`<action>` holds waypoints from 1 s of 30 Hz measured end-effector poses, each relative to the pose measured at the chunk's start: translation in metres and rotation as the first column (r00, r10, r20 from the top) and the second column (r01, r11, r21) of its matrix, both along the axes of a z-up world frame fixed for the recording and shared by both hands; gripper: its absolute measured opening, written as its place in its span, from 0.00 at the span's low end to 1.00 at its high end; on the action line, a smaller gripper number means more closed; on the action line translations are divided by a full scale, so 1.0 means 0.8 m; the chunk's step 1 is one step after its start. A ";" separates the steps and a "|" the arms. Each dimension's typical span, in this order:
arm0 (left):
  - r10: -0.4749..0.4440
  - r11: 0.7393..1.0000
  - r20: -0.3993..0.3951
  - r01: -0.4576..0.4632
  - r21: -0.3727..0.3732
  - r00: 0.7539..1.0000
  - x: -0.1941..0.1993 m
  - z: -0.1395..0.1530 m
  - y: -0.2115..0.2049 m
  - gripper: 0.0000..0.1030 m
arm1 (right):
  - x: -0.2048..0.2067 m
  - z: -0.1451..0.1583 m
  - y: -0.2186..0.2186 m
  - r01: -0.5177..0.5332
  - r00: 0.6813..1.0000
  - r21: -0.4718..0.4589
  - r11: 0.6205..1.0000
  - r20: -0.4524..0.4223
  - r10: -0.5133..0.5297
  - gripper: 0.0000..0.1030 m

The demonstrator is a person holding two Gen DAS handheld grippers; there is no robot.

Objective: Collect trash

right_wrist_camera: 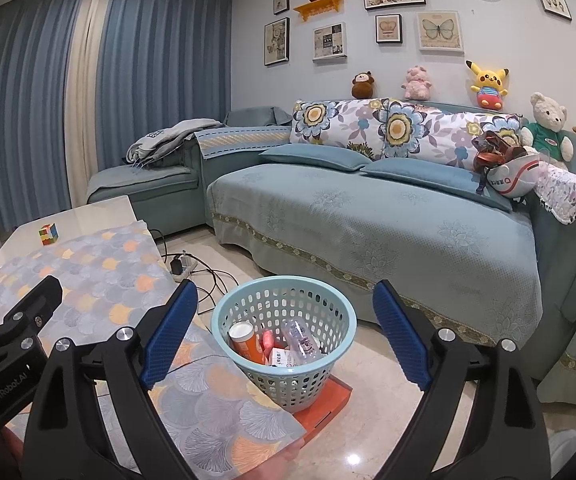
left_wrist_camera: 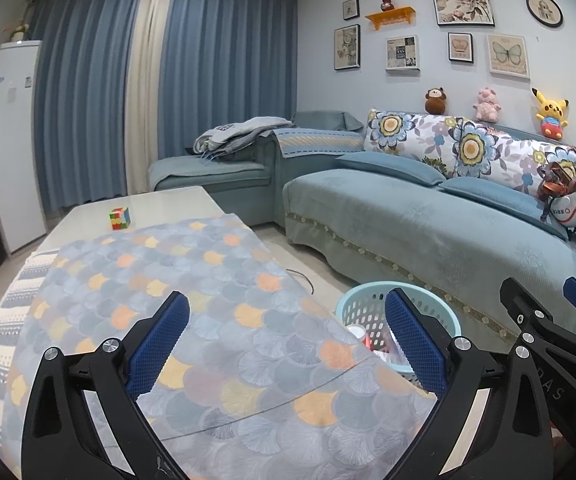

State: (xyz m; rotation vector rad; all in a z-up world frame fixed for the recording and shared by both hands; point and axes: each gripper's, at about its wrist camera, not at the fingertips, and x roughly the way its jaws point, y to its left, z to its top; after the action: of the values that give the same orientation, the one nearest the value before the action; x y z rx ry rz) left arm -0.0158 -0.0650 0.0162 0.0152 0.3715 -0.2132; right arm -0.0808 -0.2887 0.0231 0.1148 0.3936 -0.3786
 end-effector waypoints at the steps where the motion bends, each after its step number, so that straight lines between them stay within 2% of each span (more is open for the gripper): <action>1: 0.000 1.000 0.000 0.000 0.000 1.000 0.000 0.000 0.000 0.92 | 0.000 0.000 0.000 0.001 1.000 -0.002 1.000 -0.001 -0.001 0.82; 30: 0.011 1.000 0.004 -0.011 0.008 1.000 -0.002 0.002 -0.004 0.92 | 0.006 0.000 -0.004 -0.015 1.000 0.005 1.000 -0.018 0.015 0.82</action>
State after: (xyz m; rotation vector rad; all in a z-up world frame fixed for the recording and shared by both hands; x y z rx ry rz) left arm -0.0176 -0.0683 0.0182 0.0216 0.3680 -0.2013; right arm -0.0760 -0.2919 0.0229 0.1135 0.4131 -0.3644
